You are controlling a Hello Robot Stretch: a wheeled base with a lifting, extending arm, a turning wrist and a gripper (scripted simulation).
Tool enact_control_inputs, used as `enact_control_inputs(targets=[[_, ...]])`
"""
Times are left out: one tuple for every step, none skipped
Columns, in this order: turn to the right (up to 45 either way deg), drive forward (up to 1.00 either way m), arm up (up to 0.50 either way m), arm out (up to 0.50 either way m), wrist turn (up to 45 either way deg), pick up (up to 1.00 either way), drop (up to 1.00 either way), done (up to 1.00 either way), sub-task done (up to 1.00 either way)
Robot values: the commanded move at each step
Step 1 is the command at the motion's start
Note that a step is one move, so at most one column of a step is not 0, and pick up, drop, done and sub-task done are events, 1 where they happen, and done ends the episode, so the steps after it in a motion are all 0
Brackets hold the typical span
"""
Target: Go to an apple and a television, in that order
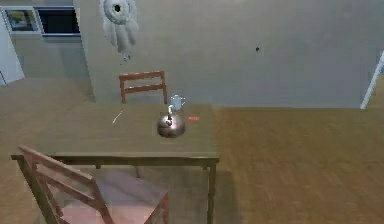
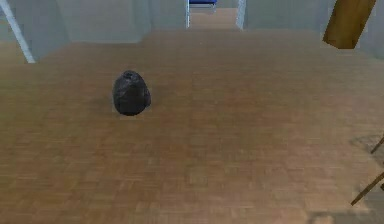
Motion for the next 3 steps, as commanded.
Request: enact_control_inputs(targets=[[45.0,0.00,0.00,0.00,0.0,0.00,0.00,0.00,0.00],[3.0,0.00,0.00,0.00,0.0,0.00,0.00,0.00,0.00],[3.0,0.00,0.00,0.00,0.0,0.00,0.00,0.00,0.00]])
